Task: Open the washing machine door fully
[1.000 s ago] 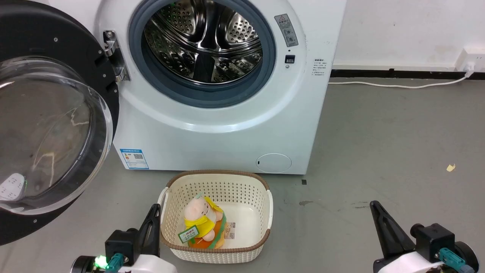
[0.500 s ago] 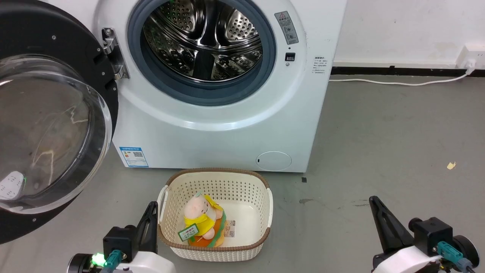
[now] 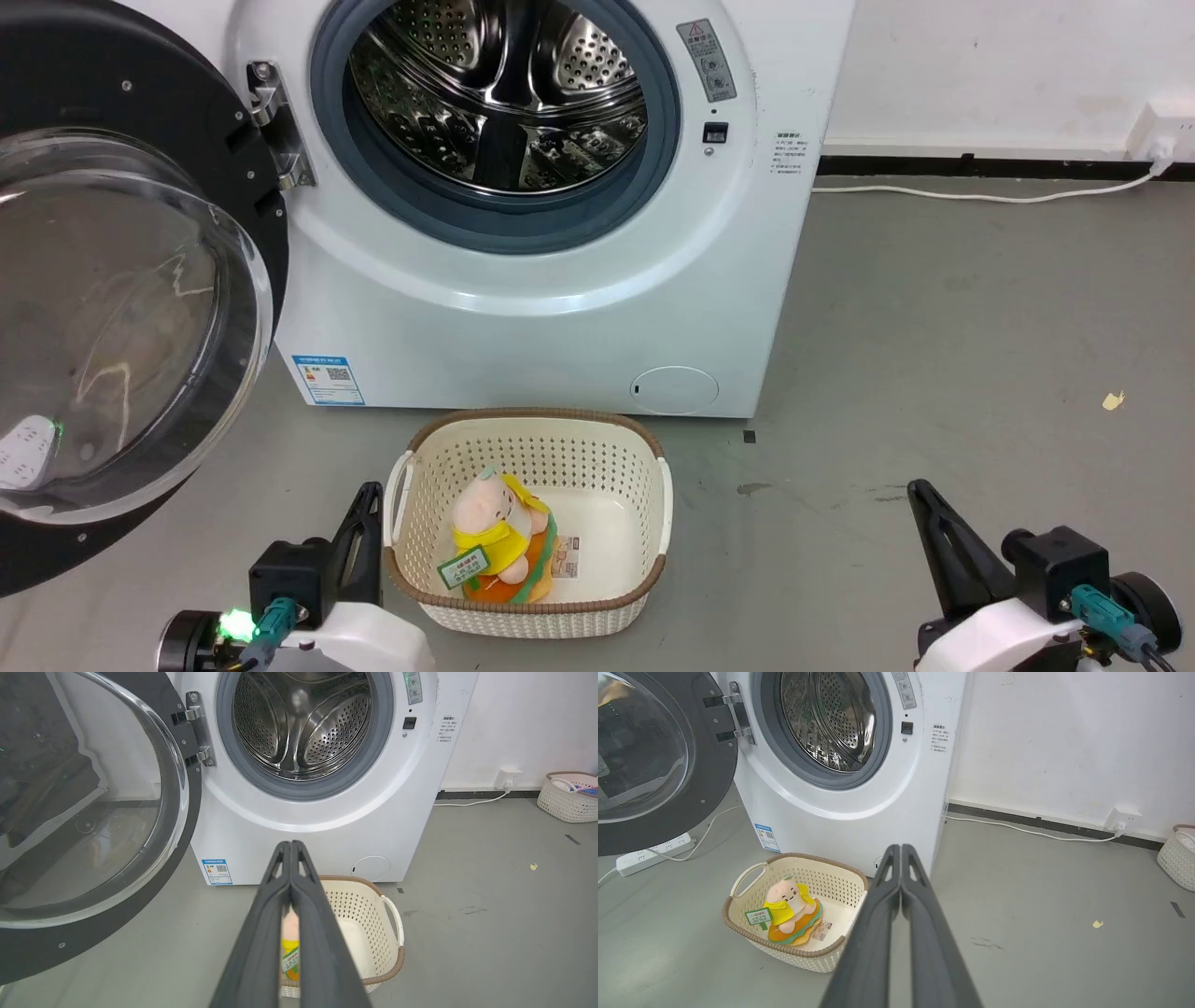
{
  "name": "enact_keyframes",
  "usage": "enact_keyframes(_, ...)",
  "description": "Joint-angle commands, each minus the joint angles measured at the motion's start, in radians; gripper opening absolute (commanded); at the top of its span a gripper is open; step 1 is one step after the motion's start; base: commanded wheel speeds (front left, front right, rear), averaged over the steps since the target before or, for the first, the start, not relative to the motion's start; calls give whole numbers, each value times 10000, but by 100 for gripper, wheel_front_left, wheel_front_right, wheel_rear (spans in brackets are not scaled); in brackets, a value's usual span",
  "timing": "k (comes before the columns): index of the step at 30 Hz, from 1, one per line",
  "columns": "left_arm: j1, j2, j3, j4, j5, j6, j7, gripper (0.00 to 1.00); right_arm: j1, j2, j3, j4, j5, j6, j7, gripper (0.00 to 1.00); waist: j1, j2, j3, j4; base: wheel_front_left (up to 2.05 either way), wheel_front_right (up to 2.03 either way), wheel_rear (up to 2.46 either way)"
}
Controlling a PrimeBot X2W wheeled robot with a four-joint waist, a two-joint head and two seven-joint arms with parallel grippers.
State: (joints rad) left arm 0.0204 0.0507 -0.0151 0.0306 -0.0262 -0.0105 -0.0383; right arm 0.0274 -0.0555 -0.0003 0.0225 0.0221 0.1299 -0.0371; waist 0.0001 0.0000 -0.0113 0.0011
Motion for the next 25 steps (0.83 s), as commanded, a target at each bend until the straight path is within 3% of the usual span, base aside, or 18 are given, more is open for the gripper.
enact_keyframes(1,-108,3,44,-73,118,55,44,0,-171,46,-4,-85,-71,7,31,0,-1,0,7,-1,0,0,0)
enact_keyframes(25,-204,-5,151,-306,262,105,383,0,-274,53,3,-225,-221,8,371,0,-1,0,113,-11,0,0,0)
